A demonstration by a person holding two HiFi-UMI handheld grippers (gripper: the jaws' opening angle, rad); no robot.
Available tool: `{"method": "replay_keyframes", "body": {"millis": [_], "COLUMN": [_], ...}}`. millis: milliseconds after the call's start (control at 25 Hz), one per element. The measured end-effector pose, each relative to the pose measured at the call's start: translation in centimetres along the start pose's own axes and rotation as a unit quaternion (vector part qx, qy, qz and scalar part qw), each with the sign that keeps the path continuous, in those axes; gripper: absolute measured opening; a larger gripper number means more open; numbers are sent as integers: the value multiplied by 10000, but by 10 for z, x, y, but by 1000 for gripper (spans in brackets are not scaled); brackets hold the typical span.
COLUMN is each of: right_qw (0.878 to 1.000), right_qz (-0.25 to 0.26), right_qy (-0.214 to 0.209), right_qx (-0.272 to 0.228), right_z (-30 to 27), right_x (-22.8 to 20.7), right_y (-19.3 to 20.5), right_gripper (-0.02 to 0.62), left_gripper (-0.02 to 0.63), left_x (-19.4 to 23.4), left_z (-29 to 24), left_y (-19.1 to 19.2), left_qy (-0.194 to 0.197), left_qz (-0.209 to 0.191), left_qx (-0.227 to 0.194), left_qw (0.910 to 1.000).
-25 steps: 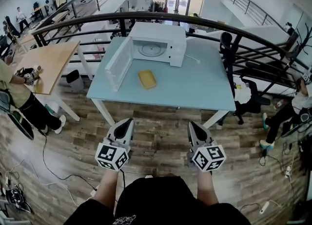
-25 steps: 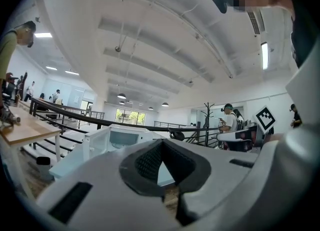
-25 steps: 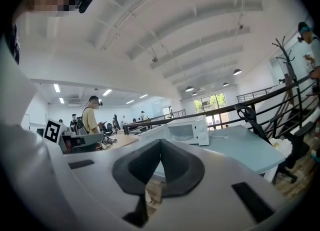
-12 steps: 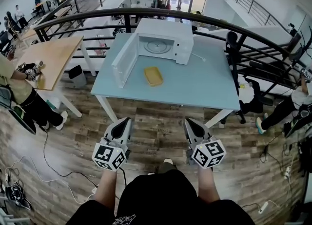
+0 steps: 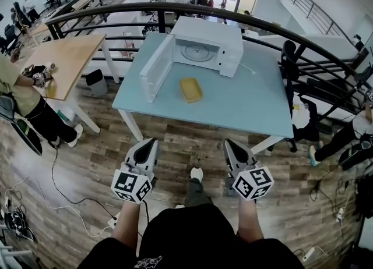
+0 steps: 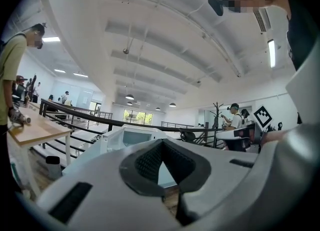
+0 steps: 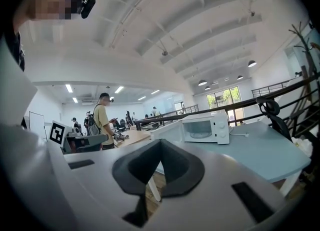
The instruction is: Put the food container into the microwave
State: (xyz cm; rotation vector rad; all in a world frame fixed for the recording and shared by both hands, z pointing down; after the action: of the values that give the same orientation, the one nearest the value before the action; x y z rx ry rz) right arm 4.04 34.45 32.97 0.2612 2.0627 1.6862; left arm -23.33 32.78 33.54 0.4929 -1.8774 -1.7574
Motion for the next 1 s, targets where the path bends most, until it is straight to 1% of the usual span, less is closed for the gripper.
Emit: {"method": "replay_keyframes", "body": {"millis": [120, 280, 440, 680, 840, 1000], "right_qw": [9999, 9998, 9996, 9993, 9990, 9988], "right_qz": [15, -37, -82, -115, -236, -247], "right_qy": [-77, -130, -132, -268, -326, -348], "right_qx": [72, 147, 221, 218, 214, 240], "right_z": [-15, -35, -57, -96, -119, -142], "right_x": [-9, -27, -57, -95, -124, -153], "right_y": [1, 1, -3, -19, -25, -33], "right_gripper": [6, 6, 6, 6, 6, 6], "left_gripper": [6, 6, 6, 6, 6, 6], "left_x": [5, 13, 20, 33, 38, 45], "left_z": [-13, -39, -73, -125, -160, -195], "left_y": [4, 6, 7, -2, -5, -6], "left_qy": [37, 7, -47, -129, -130, -143], "left_qz": [78, 86, 74, 101, 40, 46], "left_qx": [26, 58, 120, 124, 266, 318], "left_qw": [10000, 9999, 9999, 9998, 9996, 9994]}}
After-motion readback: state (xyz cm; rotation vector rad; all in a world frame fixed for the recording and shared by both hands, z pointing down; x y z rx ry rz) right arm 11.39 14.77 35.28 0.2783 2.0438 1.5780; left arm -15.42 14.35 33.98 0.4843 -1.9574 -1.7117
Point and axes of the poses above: the fingertips, and each gripper's own axes: z backward along the fingers, x to its left, y out of its underside, the point moved 5 cm from there along z, backward along the fingers, and after that the axes turned 1 degree about -z, right-handed, at the moved point
